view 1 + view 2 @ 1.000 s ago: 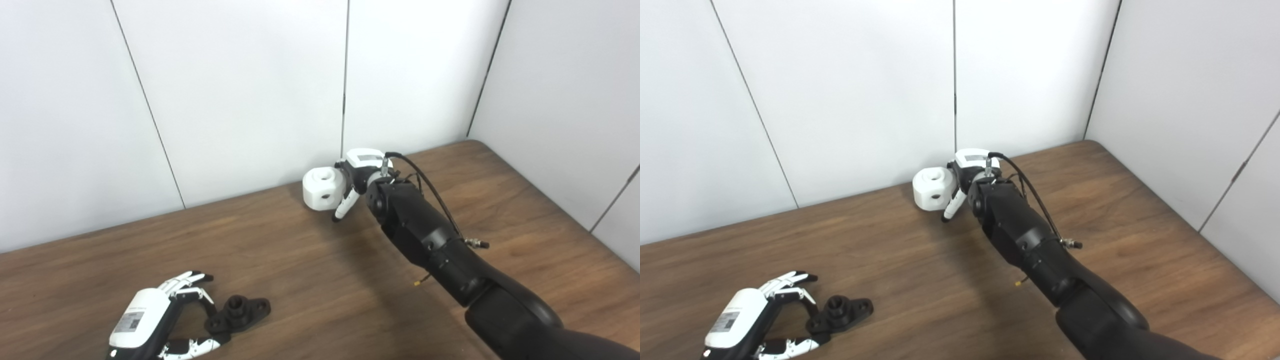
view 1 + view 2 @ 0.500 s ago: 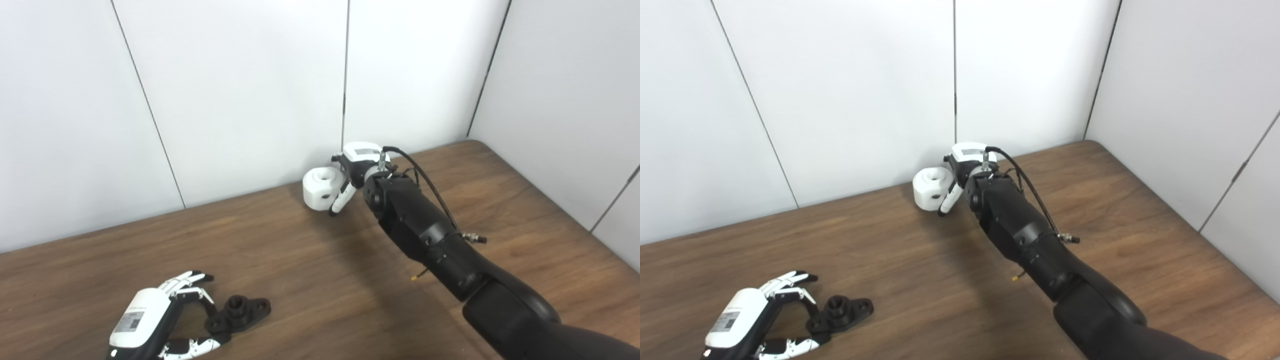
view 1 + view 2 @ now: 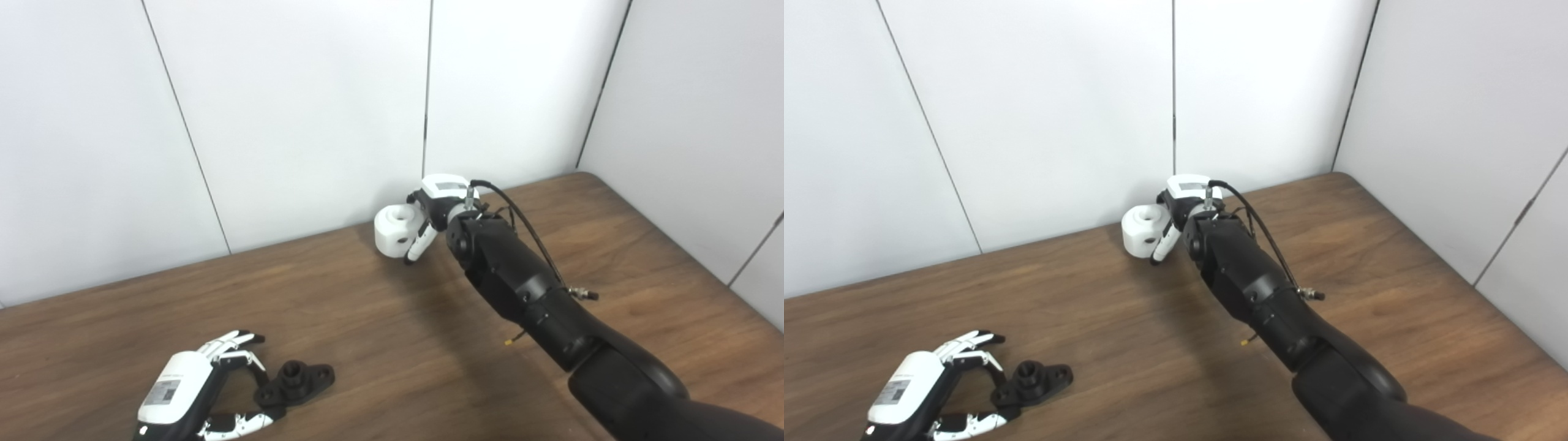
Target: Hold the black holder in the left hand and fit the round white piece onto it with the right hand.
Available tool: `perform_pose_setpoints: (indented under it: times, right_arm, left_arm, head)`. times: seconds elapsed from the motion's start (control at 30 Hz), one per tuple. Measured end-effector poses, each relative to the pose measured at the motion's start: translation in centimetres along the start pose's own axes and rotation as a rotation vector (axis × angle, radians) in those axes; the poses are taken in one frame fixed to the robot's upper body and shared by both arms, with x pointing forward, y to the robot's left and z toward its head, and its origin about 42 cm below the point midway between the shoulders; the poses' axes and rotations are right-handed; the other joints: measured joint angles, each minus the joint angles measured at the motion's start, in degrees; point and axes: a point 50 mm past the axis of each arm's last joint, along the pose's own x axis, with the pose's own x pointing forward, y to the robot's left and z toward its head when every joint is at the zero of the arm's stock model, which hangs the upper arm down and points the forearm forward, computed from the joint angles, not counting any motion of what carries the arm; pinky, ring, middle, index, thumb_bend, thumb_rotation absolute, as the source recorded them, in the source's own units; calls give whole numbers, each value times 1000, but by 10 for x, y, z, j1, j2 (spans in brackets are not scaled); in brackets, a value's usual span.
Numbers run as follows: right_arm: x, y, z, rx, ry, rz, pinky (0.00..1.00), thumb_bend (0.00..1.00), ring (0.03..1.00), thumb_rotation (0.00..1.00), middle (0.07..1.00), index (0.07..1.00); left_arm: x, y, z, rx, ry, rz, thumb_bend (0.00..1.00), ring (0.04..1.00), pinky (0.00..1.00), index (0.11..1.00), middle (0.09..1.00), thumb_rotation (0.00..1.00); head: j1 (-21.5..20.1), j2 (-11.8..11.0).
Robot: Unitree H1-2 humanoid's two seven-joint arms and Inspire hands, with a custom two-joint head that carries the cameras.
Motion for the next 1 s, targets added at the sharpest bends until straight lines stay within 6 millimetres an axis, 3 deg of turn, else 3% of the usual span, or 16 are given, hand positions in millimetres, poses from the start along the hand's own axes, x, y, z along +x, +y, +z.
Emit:
perform_pose_setpoints:
  times: [0.3, 0.5, 0.57, 0.6, 0.67, 1.0]
  right_arm:
    - [1, 9, 1, 14, 1, 15, 651, 911, 814, 267, 861, 766]
    - [5, 23, 2, 29, 1, -32, 618, 871, 754, 190, 785, 683]
    - [7, 25, 3, 39, -16, -68, 617, 839, 730, 159, 745, 629]
    - [7, 26, 3, 47, -23, -82, 617, 685, 712, 149, 713, 561]
    - [9, 30, 3, 67, -37, -115, 634, 541, 691, 137, 664, 493]
    - [13, 47, 2, 130, -56, -225, 636, 523, 666, 134, 636, 483]
  left_arm:
    - [-1, 0, 0, -1, 2, 1, 522, 886, 845, 486, 831, 49]
    - [-2, -1, 1, -3, 5, 1, 522, 884, 846, 486, 833, 49]
    - [-2, -1, 0, -3, 6, 1, 522, 881, 846, 486, 832, 49]
    - [-2, -1, 0, -3, 6, 1, 522, 882, 844, 486, 835, 49]
    - [-2, -1, 1, -3, 8, 1, 522, 883, 842, 486, 835, 49]
    - [-6, -2, 0, -7, 22, 4, 522, 887, 848, 485, 836, 49]
  head:
    - [6, 3]
    - [13, 1]
    - [15, 1]
    - [15, 2]
    - [19, 3]
    - [20, 3]
